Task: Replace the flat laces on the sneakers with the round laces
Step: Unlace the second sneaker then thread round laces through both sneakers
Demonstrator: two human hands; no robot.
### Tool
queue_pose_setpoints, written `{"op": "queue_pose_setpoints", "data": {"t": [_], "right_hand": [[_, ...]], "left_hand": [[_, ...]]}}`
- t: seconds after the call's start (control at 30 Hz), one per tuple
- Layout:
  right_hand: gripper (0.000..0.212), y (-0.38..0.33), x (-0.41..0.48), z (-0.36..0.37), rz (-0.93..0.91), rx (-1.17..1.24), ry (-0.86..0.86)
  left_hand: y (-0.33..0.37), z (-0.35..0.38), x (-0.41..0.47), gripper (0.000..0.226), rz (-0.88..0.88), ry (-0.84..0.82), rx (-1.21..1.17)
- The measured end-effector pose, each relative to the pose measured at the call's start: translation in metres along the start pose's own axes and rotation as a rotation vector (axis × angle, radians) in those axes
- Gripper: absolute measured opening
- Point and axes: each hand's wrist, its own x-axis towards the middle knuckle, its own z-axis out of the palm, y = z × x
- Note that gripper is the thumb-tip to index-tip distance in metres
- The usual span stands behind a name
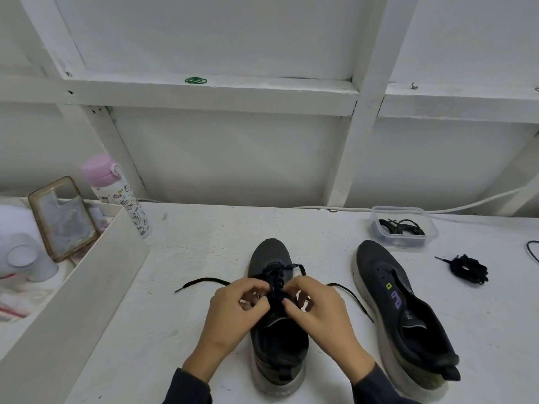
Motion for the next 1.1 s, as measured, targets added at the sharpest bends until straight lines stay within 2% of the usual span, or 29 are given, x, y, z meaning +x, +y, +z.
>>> {"op": "queue_pose_setpoints", "data": {"t": [0.07, 0.2, 0.37, 0.5, 0.6, 0.63, 0.67, 0.77, 0.83, 0.9, 0.93, 1.0, 1.1], "right_hand": [[0.012, 0.000, -0.004, 0.005, -0.036, -0.017, 0.067], [0.015, 0.001, -0.008, 0.010, -0.104, -0.040, 0.147], [0.017, 0.002, -0.006, 0.005, -0.107, 0.040, 0.093], [0.018, 0.004, -0.004, 0.004, -0.065, 0.086, 0.066], [0.015, -0.002, -0.004, 0.007, 0.000, 0.137, 0.069], [0.014, -0.004, -0.004, 0.008, 0.032, 0.206, 0.059], [0.012, -0.006, -0.003, 0.007, 0.074, 0.298, 0.036], [0.008, -0.007, 0.004, 0.000, 0.241, 0.636, -0.115], [0.022, -0.003, 0.009, -0.007, 0.328, 0.858, -0.165], [0.043, -0.002, 0.013, -0.018, 0.378, 1.078, -0.143], [0.044, -0.001, 0.014, -0.025, 0.395, 1.196, -0.112], [0.028, 0.000, 0.017, -0.043, 0.410, 1.417, -0.019], [0.023, 0.008, 0.021, -0.067, 0.378, 1.577, 0.100]], "left_hand": [[0.000, 0.001, 0.000, 0.037, -0.005, 0.016, 0.010], [-0.003, 0.004, -0.001, 0.034, 0.050, 0.003, 0.046], [-0.002, 0.003, -0.001, 0.028, 0.073, -0.115, 0.124], [0.003, 0.001, 0.003, 0.025, -0.142, -0.271, -0.207], [0.002, -0.003, 0.008, 0.006, -0.261, -0.343, -0.340], [0.004, -0.005, 0.007, 0.006, -0.261, -0.354, -0.347], [0.003, -0.005, 0.005, 0.016, -0.254, -0.352, -0.362], [0.009, -0.007, 0.001, 0.025, -0.288, -0.291, -0.407], [0.009, -0.006, 0.002, 0.028, -0.308, -0.273, -0.458], [0.010, -0.006, 0.002, 0.029, -0.365, -0.206, -0.503], [0.010, -0.006, 0.002, 0.024, -0.391, -0.157, -0.541], [0.008, -0.009, 0.002, 0.014, -0.431, -0.085, -0.662], [0.007, -0.017, 0.005, 0.015, -0.437, -0.027, -0.917]]}}
